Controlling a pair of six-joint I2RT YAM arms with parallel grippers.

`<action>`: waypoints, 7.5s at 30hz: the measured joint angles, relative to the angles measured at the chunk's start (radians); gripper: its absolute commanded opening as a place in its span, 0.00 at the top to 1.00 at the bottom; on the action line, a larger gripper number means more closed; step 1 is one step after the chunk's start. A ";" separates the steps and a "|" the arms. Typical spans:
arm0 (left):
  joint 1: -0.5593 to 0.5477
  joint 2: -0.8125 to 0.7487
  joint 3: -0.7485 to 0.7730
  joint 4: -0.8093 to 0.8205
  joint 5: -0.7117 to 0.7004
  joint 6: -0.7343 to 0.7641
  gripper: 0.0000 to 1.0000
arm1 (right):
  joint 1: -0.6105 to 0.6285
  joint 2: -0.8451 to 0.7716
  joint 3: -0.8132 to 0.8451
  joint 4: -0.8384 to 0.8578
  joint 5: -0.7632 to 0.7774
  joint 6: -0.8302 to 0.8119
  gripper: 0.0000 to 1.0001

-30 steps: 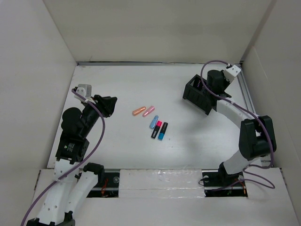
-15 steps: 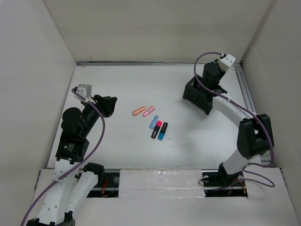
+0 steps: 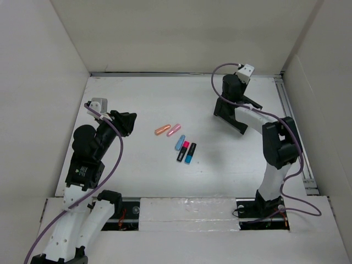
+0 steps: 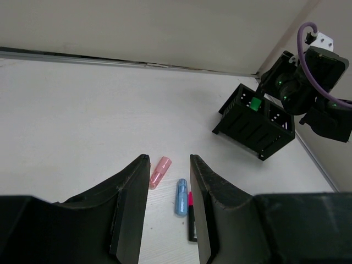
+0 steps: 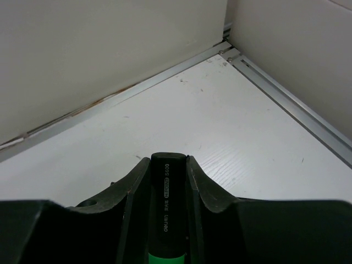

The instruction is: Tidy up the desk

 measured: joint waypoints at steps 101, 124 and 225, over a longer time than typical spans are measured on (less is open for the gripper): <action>0.000 -0.043 0.000 0.000 -0.011 0.010 0.67 | 0.120 -0.514 -0.241 -0.414 -0.508 0.322 0.89; 0.000 -0.041 0.000 0.001 0.005 0.010 0.67 | 0.137 -0.440 -0.530 -0.370 -0.475 0.328 0.55; -0.020 -0.148 0.000 0.008 0.009 0.010 0.67 | 0.387 -0.072 -0.234 -0.658 -0.578 0.335 0.47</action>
